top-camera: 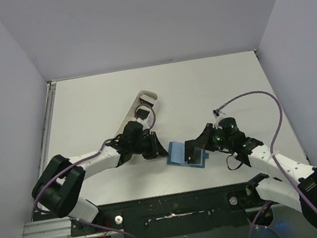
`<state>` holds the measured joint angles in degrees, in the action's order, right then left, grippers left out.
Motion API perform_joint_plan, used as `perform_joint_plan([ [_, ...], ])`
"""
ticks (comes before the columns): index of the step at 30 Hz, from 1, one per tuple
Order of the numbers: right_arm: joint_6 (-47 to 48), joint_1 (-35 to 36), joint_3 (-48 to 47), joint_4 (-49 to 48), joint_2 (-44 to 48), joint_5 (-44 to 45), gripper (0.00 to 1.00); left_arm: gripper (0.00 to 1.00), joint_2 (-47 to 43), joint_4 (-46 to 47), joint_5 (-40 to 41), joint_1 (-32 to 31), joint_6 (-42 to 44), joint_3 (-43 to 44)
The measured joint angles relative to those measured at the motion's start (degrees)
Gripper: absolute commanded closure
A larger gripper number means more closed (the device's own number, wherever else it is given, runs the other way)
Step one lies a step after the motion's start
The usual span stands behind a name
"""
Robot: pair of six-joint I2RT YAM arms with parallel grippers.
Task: Put the credit cards into the card holder
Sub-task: Insert the credit card into the card holder.
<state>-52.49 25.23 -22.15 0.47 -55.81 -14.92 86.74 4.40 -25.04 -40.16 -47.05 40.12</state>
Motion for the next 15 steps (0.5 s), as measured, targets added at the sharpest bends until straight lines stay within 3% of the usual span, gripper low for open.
perform_joint_plan([
  [15,0.3,-4.9,4.2,-8.5,-7.9,-7.4,1.00,0.94,6.6,0.0,1.9,-1.4,1.4,0.5],
])
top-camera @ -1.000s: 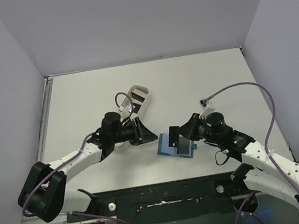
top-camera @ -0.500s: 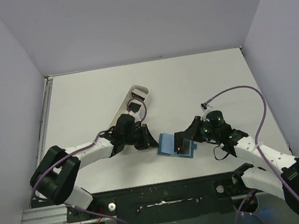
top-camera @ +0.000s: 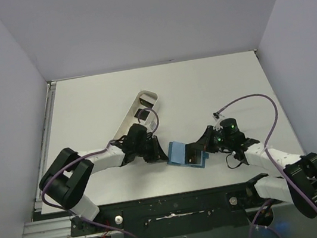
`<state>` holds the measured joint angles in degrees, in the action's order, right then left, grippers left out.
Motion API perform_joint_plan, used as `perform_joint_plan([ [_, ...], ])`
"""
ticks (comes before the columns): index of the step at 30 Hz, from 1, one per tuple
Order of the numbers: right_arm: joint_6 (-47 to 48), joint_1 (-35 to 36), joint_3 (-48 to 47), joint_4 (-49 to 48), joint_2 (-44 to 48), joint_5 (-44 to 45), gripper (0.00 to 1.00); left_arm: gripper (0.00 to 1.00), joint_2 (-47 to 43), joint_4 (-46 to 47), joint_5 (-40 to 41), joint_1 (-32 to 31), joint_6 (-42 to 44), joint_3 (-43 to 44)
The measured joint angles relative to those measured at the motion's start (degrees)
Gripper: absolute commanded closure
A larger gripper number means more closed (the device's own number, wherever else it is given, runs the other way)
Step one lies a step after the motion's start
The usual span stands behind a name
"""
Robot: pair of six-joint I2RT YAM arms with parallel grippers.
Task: Put the credit cards into the card holder
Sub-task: Insert the credit card into the card holder.
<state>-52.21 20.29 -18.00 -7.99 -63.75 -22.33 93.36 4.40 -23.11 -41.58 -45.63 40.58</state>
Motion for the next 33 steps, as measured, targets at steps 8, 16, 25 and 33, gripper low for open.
perform_joint_plan([
  [8,0.0,-1.2,1.2,-4.7,-5.1,-2.7,1.00,0.96,1.3,0.0,0.5,0.0,0.1,0.4],
  [16,0.0,-2.4,1.5,-8.1,-8.8,-4.8,1.00,0.98,2.7,0.0,0.7,-0.3,0.0,0.9],
  [25,0.8,-3.1,1.5,-9.6,-11.3,-5.9,1.00,0.98,2.8,0.0,0.7,-0.6,0.0,1.0],
  [33,0.8,-3.4,0.4,-10.4,-13.6,-6.9,1.00,0.98,2.9,0.2,0.8,-1.4,-0.2,1.0],
])
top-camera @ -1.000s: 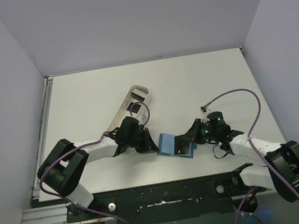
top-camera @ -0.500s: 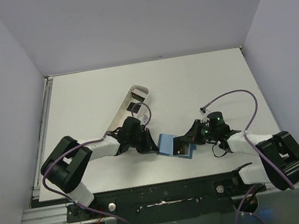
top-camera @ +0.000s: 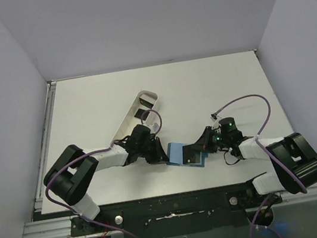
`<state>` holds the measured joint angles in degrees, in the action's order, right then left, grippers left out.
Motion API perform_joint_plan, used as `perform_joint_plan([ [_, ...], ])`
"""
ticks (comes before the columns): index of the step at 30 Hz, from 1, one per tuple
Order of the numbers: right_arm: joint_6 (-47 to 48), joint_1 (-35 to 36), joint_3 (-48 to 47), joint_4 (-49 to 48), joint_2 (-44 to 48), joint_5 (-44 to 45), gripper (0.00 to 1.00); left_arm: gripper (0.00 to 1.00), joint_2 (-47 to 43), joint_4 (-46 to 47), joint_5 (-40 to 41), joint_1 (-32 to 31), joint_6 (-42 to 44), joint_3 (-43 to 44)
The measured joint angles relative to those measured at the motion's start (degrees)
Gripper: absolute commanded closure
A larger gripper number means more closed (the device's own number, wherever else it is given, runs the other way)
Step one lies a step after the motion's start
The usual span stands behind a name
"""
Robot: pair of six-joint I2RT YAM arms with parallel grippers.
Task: Put the credit cards into the card holder
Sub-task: Insert the credit card into the card holder.
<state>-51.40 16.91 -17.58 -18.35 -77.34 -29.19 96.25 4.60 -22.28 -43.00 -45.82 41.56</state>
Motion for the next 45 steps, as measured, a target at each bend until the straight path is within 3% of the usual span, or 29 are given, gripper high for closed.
perform_joint_plan([
  [26,-2.1,0.0,0.5,-4.5,-1.9,0.9,1.00,0.98,0.1,0.3,0.3,-0.6,-0.5,0.0],
  [38,-0.5,0.1,3.9,-5.1,6.1,8.2,1.00,0.98,0.1,0.7,0.6,-0.8,-0.9,0.0],
  [45,0.6,2.4,4.7,-6.7,6.3,11.0,1.00,0.98,0.3,1.3,0.5,-0.8,-1.7,-0.1],
])
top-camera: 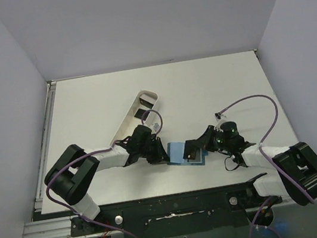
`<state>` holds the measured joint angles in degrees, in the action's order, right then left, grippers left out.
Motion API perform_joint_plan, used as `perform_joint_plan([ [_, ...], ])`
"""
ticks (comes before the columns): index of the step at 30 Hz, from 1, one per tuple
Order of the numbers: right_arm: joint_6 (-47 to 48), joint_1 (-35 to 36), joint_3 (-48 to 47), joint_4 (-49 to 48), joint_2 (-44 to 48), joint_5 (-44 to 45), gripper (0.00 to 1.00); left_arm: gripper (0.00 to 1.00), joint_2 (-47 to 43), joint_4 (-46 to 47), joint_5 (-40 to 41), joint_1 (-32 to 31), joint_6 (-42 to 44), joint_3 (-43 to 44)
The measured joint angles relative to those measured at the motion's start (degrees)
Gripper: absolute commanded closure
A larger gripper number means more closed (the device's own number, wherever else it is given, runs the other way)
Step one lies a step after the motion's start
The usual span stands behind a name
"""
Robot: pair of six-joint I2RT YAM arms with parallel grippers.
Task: Put the credit cards into the card holder
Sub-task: Insert the credit card into the card holder.
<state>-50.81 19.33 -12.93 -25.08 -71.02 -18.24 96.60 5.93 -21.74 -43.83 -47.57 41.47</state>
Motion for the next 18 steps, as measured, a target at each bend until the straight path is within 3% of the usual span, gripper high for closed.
perform_joint_plan([
  [18,-0.3,4.9,0.4,-5.2,-2.1,4.1,1.00,0.98,0.1,0.4,0.0,0.0,-0.3,-0.1],
])
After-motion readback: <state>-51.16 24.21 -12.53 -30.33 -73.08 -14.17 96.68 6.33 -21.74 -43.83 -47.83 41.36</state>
